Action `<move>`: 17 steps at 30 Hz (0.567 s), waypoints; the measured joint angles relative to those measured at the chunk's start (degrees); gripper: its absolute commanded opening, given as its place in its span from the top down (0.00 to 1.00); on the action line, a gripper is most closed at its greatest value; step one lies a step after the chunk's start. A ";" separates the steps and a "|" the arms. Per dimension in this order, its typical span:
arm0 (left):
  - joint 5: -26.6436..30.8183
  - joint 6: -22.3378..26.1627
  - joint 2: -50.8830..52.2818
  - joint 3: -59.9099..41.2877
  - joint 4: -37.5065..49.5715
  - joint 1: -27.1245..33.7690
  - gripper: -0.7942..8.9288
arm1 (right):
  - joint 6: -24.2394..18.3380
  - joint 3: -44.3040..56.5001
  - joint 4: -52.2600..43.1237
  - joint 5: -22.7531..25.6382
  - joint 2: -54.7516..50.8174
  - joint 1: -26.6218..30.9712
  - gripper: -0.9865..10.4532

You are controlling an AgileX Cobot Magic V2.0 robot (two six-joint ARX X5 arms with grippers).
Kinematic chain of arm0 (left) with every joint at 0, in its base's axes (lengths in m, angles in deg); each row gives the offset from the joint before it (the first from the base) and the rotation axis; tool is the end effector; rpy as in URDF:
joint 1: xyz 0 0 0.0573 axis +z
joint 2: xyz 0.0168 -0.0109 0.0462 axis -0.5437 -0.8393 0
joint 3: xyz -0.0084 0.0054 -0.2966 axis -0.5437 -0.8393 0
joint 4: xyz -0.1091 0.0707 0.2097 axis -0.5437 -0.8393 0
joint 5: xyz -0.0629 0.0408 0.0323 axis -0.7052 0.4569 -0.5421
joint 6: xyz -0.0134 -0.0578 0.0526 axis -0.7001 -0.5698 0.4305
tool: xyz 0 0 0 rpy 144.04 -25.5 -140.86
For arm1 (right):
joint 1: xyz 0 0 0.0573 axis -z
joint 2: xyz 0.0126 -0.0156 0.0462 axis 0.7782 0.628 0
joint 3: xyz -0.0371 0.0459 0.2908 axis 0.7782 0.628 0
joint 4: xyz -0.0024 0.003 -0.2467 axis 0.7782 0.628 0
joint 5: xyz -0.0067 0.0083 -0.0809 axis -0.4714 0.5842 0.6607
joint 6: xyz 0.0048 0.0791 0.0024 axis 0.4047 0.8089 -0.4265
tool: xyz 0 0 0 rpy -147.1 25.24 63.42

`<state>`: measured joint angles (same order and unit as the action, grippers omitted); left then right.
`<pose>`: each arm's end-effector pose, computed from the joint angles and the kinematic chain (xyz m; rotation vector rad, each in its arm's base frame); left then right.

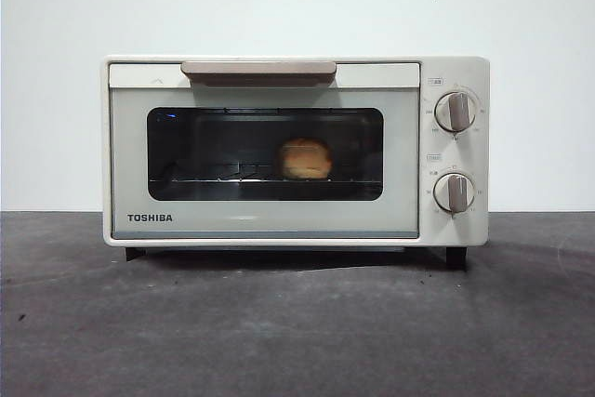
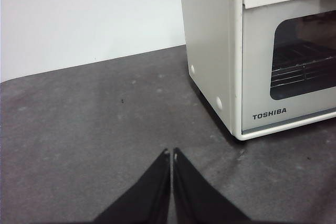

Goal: The left arm flap open the oven, the right arm pick bread and place it into oven, the left arm flap close the oven

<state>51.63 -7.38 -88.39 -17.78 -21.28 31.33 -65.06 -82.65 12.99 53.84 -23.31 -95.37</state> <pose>0.0923 -0.0111 0.1610 0.1654 0.0669 -0.1662 0.1370 0.1359 0.3289 -0.0761 0.7087 0.7025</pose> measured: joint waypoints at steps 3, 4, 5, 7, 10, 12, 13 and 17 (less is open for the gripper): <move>0.00 0.02 0.07 0.00 -2.45 0.00 0.90 | 0.00 0.00 0.00 0.00 0.00 0.00 0.91; 0.00 0.02 0.07 0.00 -3.45 0.00 0.90 | 0.00 0.00 0.00 0.00 0.00 0.00 0.91; 0.02 0.02 0.02 0.00 -3.67 0.00 0.90 | 0.00 0.00 0.00 0.00 0.00 0.00 0.91; 0.04 0.02 0.02 0.00 -3.69 0.00 0.90 | 0.00 0.00 0.00 0.02 0.00 0.00 0.91; 0.04 0.02 0.02 0.00 -3.69 0.00 0.90 | 0.00 0.00 0.00 0.00 0.00 0.00 0.91; 0.04 0.02 0.02 0.00 -3.69 0.00 0.90 | 0.00 0.00 0.00 0.00 0.00 0.00 0.91; 0.04 0.02 0.02 0.00 -3.69 0.00 0.90 | 0.00 0.00 0.00 0.00 0.00 0.00 0.91; 0.04 0.02 0.02 0.00 -3.69 0.00 0.90 | 0.00 0.00 0.00 0.00 0.00 0.00 0.91</move>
<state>51.68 -7.36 -88.37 -17.78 -24.97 31.33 -65.06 -82.65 12.99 53.84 -23.31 -95.37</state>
